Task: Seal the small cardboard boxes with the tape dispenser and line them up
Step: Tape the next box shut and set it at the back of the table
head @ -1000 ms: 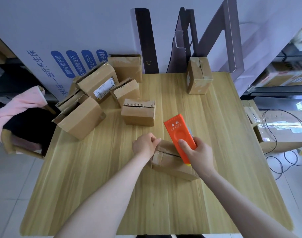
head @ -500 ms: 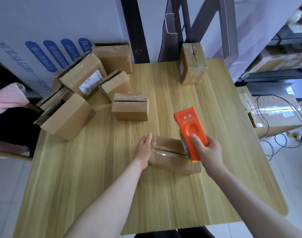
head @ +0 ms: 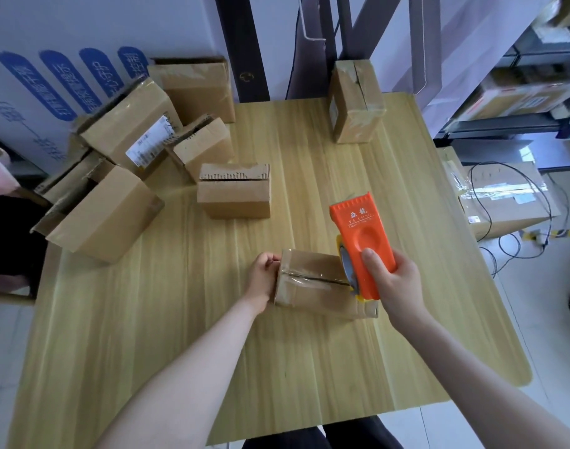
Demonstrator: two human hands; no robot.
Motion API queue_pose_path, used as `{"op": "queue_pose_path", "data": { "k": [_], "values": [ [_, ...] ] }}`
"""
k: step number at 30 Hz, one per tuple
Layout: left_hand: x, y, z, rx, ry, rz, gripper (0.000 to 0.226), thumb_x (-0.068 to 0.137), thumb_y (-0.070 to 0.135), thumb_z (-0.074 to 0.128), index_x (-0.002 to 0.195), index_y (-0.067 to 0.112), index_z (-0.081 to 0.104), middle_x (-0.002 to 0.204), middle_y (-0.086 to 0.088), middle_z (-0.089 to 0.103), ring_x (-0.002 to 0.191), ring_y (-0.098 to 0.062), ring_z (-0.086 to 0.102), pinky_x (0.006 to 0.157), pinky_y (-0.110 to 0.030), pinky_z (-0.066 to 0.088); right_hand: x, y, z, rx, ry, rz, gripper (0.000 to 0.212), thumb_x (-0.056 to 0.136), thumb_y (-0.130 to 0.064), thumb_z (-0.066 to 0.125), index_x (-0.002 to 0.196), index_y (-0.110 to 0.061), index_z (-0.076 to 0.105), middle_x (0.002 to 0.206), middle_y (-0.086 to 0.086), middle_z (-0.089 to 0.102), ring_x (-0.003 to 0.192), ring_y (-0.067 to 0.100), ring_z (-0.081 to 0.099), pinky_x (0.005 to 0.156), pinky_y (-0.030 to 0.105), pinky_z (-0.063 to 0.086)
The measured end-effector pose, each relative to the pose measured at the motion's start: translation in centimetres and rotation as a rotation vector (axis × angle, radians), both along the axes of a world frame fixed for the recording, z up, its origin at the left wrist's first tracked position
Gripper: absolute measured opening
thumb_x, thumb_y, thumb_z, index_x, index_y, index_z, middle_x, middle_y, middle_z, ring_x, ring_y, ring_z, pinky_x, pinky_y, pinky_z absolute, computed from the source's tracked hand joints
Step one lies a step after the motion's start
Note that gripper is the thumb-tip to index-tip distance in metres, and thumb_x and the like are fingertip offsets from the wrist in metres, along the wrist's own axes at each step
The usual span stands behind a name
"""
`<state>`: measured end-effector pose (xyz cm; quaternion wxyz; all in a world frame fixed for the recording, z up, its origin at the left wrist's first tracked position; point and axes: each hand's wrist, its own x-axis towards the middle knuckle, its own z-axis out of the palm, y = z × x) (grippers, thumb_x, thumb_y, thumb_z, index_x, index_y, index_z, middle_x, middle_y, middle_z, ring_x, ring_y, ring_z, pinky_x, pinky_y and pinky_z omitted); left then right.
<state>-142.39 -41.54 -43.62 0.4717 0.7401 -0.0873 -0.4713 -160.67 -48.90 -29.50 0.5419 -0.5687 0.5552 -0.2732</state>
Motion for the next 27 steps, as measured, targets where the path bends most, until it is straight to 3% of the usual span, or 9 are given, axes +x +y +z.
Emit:
{"op": "queue_pose_path", "data": {
  "k": [3,5,8,10,13,16,19,21,27],
  "values": [
    [0.6,-0.3,0.8,-0.029,-0.325,0.054,0.022,0.097,0.008,0.040,0.088,0.017,0.058,0.088,0.000,0.063,0.085,-0.020,0.060,0.080,-0.036,0.049,-0.1,-0.2,0.0,0.003,0.016,-0.013,0.015,0.091,-0.019,0.063,0.076,-0.022,0.061,0.063,-0.002,0.063,0.047,0.000,0.059,0.043,0.014,0.045],
    [0.5,-1.1,3.2,-0.058,-0.609,-0.026,0.025,0.099,0.014,0.037,0.101,0.017,0.062,0.099,0.005,0.064,0.095,-0.012,0.060,0.082,-0.030,0.048,0.0,-0.2,0.1,-0.002,0.020,-0.017,0.015,0.091,-0.021,0.064,0.077,-0.024,0.061,0.064,-0.003,0.064,0.048,0.003,0.060,0.044,0.014,0.046],
    [-1.2,-2.9,6.4,-0.173,-0.769,-0.402,0.029,0.100,0.020,0.037,0.116,0.016,0.061,0.113,0.005,0.065,0.105,-0.009,0.057,0.090,-0.026,0.043,0.2,-0.1,0.6,0.005,0.006,-0.020,0.017,0.091,-0.019,0.063,0.074,-0.020,0.060,0.059,-0.003,0.062,0.044,0.002,0.059,0.040,0.013,0.044],
    [-2.8,-3.3,6.8,-0.108,-0.880,-0.712,0.028,0.099,0.030,0.040,0.118,0.024,0.060,0.113,0.007,0.067,0.107,-0.012,0.058,0.098,-0.032,0.038,0.1,-0.2,0.9,0.035,0.000,-0.032,0.019,0.091,-0.024,0.063,0.074,-0.017,0.062,0.061,0.000,0.063,0.048,0.004,0.060,0.044,0.016,0.047],
    [-4.0,-1.9,6.0,0.005,-1.080,-0.874,0.028,0.093,0.045,0.043,0.112,0.033,0.061,0.109,0.014,0.065,0.109,-0.013,0.055,0.100,-0.034,0.030,-0.8,-0.7,1.3,0.047,-0.005,-0.114,0.027,0.091,-0.031,0.063,0.071,-0.014,0.062,0.061,0.002,0.060,0.049,0.003,0.056,0.045,0.013,0.044],
    [-3.5,0.1,5.8,0.133,-1.034,-0.706,0.034,0.094,0.052,0.041,0.118,0.034,0.058,0.110,0.015,0.063,0.110,-0.013,0.054,0.097,-0.034,0.033,-2.3,-1.1,2.3,0.039,-0.012,-0.149,0.027,0.092,-0.031,0.062,0.072,-0.012,0.062,0.060,0.001,0.059,0.050,0.008,0.056,0.041,0.012,0.042],
    [-2.3,2.6,5.4,0.322,-0.976,-0.476,0.040,0.094,0.056,0.040,0.121,0.031,0.057,0.114,0.013,0.064,0.109,-0.015,0.057,0.094,-0.034,0.038,-3.2,-1.1,3.3,0.080,-0.046,-0.064,0.024,0.091,-0.027,0.063,0.081,-0.005,0.064,0.058,0.008,0.063,0.043,0.017,0.060,0.037,0.023,0.046],
    [-2.0,4.3,5.4,0.397,-0.947,-0.342,0.043,0.092,0.057,0.043,0.120,0.027,0.056,0.113,0.008,0.065,0.105,-0.018,0.060,0.089,-0.036,0.046,-3.5,-1.0,3.5,0.086,-0.007,0.019,0.023,0.090,-0.023,0.065,0.084,-0.001,0.064,0.059,0.011,0.064,0.041,0.014,0.060,0.036,0.022,0.045],
    [-2.5,7.8,5.1,0.435,-0.705,-0.168,0.042,0.088,0.046,0.060,0.122,0.021,0.056,0.115,0.003,0.063,0.103,-0.018,0.061,0.081,-0.031,0.050,-3.3,-0.4,4.0,0.111,0.014,0.210,0.010,0.086,-0.024,0.069,0.083,-0.014,0.068,0.076,0.027,0.068,0.054,0.030,0.065,0.046,0.041,0.056]
  ]
}}
